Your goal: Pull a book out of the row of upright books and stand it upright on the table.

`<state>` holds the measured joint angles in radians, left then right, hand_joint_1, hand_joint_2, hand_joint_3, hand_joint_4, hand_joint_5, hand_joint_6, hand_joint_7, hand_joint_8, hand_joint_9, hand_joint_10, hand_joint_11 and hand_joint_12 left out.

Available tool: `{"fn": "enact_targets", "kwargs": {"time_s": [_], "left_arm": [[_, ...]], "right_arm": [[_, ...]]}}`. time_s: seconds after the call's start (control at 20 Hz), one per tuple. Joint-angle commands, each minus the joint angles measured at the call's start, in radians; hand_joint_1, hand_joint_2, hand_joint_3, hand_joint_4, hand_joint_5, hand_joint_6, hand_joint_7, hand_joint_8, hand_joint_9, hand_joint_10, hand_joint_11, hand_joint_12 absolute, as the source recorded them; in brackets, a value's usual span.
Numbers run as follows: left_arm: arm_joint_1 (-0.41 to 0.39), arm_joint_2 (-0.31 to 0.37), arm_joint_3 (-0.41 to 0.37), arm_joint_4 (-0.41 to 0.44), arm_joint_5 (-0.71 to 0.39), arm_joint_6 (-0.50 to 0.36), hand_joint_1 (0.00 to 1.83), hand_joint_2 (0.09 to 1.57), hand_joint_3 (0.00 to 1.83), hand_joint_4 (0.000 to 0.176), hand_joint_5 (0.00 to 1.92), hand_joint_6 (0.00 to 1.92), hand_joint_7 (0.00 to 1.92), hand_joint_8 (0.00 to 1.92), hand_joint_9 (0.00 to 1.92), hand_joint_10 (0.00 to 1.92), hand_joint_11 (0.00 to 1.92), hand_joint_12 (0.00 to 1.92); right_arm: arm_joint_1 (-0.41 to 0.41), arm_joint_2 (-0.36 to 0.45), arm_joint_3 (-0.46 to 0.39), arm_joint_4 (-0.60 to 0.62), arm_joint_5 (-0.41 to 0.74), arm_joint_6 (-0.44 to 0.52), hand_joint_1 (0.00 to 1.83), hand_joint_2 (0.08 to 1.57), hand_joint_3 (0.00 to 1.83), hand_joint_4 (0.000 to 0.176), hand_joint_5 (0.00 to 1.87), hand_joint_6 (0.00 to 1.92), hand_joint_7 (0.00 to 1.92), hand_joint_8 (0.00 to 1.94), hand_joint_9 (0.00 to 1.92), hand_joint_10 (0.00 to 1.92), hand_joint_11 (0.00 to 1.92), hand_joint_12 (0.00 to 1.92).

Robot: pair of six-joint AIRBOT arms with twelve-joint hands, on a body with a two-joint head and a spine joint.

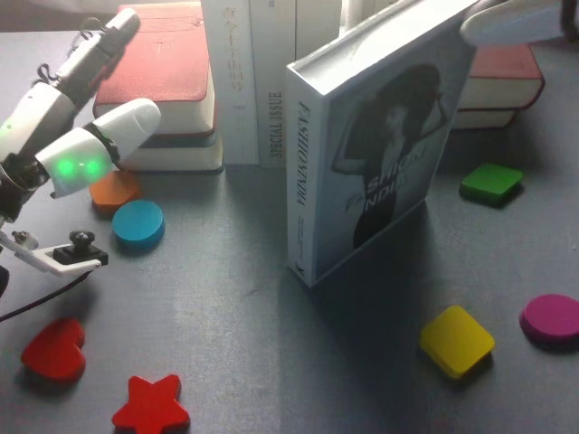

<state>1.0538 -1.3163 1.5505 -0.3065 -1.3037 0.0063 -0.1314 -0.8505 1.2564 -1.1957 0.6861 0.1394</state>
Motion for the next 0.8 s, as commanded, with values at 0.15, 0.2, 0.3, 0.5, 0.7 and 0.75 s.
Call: {"fn": "enact_targets", "kwargs": {"time_s": [0.15, 0.2, 0.3, 0.5, 0.7, 0.75], "left_arm": [[0.007, 0.027, -0.025, -0.018, -0.175, 0.001, 0.36, 1.34, 0.00, 0.054, 0.06, 0.01, 0.00, 0.00, 0.00, 0.00, 0.00, 0.00], [0.010, 0.032, -0.032, -0.021, -0.185, 0.006, 0.36, 1.34, 0.00, 0.054, 0.06, 0.01, 0.00, 0.00, 0.00, 0.00, 0.00, 0.00], [0.010, 0.041, -0.044, -0.025, -0.203, 0.011, 0.39, 1.35, 0.00, 0.038, 0.06, 0.00, 0.00, 0.00, 0.00, 0.00, 0.01, 0.01], [0.026, 0.062, -0.068, -0.042, -0.249, 0.021, 0.37, 1.34, 0.00, 0.046, 0.02, 0.00, 0.00, 0.00, 0.00, 0.00, 0.00, 0.00], [0.037, 0.083, -0.095, -0.051, -0.301, 0.029, 0.37, 1.31, 0.01, 0.084, 0.00, 0.00, 0.00, 0.00, 0.00, 0.01, 0.00, 0.31], [0.038, 0.087, -0.100, -0.051, -0.314, 0.030, 0.38, 1.33, 0.00, 0.103, 0.00, 0.00, 0.00, 0.00, 0.00, 0.00, 0.00, 0.16]], "right_arm": [[-0.097, 0.059, -0.036, 0.369, 0.069, -0.193, 0.43, 1.16, 0.02, 0.028, 0.00, 0.00, 0.00, 0.00, 0.00, 0.00, 0.00, 0.00], [-0.141, 0.066, -0.038, 0.451, 0.094, -0.238, 0.43, 1.16, 0.02, 0.028, 0.00, 0.00, 0.00, 0.00, 0.00, 0.00, 0.00, 0.00], [-0.226, 0.080, -0.044, 0.589, 0.148, -0.305, 0.46, 1.16, 0.01, 0.041, 0.00, 0.00, 0.00, 0.00, 0.00, 0.00, 0.00, 0.00], [-0.423, 0.081, -0.058, 0.846, 0.294, -0.417, 0.49, 1.22, 0.02, 0.000, 0.00, 0.00, 0.00, 0.00, 0.00, 0.00, 0.00, 0.00], [-0.622, 0.054, -0.068, 1.049, 0.479, -0.468, 0.43, 1.25, 0.00, 0.000, 0.00, 0.00, 0.00, 0.00, 0.00, 0.00, 0.00, 0.06], [-0.673, 0.049, -0.072, 1.093, 0.531, -0.471, 0.41, 1.26, 0.00, 0.000, 0.00, 0.00, 0.00, 0.00, 0.00, 0.00, 0.00, 0.01]]}}
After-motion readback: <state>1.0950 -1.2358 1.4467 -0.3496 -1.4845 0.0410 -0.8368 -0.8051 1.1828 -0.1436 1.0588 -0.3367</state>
